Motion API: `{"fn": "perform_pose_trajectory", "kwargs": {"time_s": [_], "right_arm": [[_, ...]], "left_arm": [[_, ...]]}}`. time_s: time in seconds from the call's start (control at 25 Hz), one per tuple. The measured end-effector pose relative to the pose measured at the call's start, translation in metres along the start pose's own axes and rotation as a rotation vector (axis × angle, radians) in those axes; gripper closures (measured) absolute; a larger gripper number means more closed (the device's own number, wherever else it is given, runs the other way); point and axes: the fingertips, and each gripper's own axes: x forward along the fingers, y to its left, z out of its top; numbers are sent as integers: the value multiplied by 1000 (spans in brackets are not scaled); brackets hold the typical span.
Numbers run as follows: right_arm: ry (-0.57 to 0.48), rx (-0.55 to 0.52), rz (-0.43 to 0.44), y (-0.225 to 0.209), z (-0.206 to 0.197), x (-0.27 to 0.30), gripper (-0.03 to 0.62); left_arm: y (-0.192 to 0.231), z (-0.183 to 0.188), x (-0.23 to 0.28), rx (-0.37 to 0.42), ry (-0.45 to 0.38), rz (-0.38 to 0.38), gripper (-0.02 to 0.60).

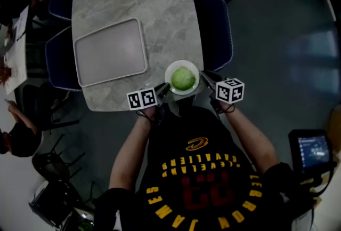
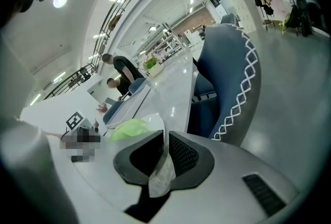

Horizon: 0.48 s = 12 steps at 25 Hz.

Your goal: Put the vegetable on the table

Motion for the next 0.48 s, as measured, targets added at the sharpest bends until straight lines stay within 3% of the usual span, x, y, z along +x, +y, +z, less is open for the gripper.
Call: {"fn": "perform_pose_trajectory", "kwargs": {"time_s": [0.12, 0.2, 0.36, 0.48], "right_arm": [[-16, 2, 10, 3, 3, -3, 559], [-30, -22, 8, 7, 8, -4, 559], [-91, -82, 12, 28, 24, -12, 559], [-139, -113, 42, 55, 47, -17, 559]], "left_arm": [[8, 6, -10, -110, -71, -2, 545], [15, 14, -19, -130, -121, 26, 545], [12, 29, -43, 1, -192, 106, 545], [-12, 46, -67, 108, -249, 117, 545]]}}
